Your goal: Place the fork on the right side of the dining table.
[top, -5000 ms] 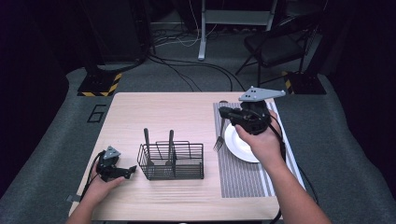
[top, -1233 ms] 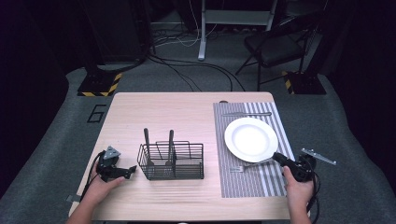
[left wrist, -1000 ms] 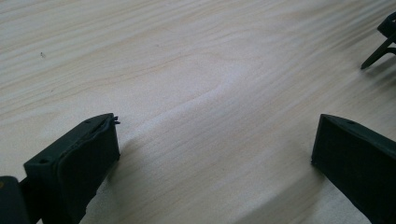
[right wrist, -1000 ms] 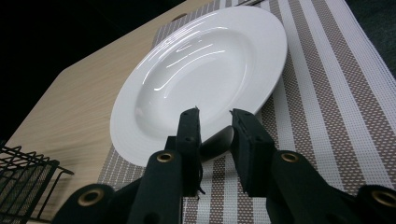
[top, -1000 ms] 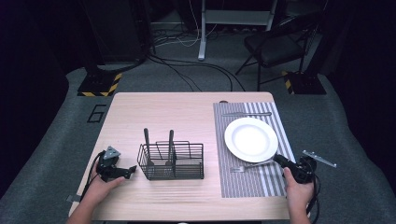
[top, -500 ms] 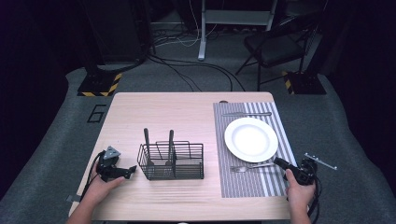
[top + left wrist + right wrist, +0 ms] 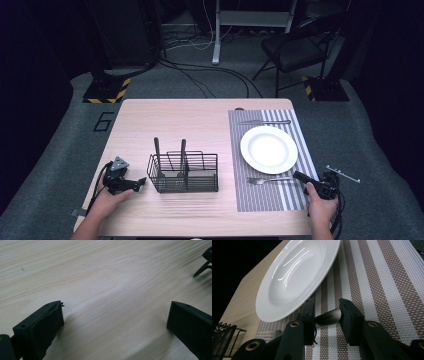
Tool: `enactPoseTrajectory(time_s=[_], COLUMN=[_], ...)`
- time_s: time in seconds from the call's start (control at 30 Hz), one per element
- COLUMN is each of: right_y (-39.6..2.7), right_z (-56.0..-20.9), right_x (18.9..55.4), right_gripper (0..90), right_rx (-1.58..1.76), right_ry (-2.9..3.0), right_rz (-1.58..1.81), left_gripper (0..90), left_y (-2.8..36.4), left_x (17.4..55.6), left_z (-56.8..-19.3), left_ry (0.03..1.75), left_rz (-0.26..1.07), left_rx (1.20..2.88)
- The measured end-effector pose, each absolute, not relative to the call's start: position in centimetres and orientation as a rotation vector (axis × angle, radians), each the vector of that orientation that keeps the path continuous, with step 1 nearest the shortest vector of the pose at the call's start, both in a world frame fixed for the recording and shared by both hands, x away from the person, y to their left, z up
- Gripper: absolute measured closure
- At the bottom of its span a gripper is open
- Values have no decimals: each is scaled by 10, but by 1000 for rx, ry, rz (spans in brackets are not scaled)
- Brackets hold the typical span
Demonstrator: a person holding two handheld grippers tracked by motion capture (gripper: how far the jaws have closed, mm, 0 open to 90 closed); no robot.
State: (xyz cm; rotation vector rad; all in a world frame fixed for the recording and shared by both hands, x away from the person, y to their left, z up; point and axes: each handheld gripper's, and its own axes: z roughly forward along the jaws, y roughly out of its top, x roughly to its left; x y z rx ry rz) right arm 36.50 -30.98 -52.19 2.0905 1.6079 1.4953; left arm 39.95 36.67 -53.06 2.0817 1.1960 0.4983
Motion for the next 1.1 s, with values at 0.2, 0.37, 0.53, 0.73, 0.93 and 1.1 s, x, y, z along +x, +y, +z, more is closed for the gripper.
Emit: enactPoseTrajectory(time_s=[0.2,0.37,0.53,0.73,0.93,1.1], right_y=[-310,-312,-313,-314,-304,-291], right_z=[-523,-523,-522,-516,-505,-490], right_x=[365,365,364,361,361,359], right_gripper=[655,654,643,641,629,626], right_rx=[2096,2084,2062,2007,1945,1851], right_ry=[1617,1618,1605,1592,1629,1682], right_rz=[1453,1414,1381,1370,1339,1320], left_gripper=[4,4,4,4,4,4], left_y=[367,366,366,366,366,366], left_x=[400,400,400,400,400,400], left_z=[-531,-531,-531,-531,-531,-531], left_ry=[1196,1195,1195,1195,1195,1195], left_rz=[498,497,498,504,504,501], left_rx=[2081,2078,2079,2072,2073,2078])
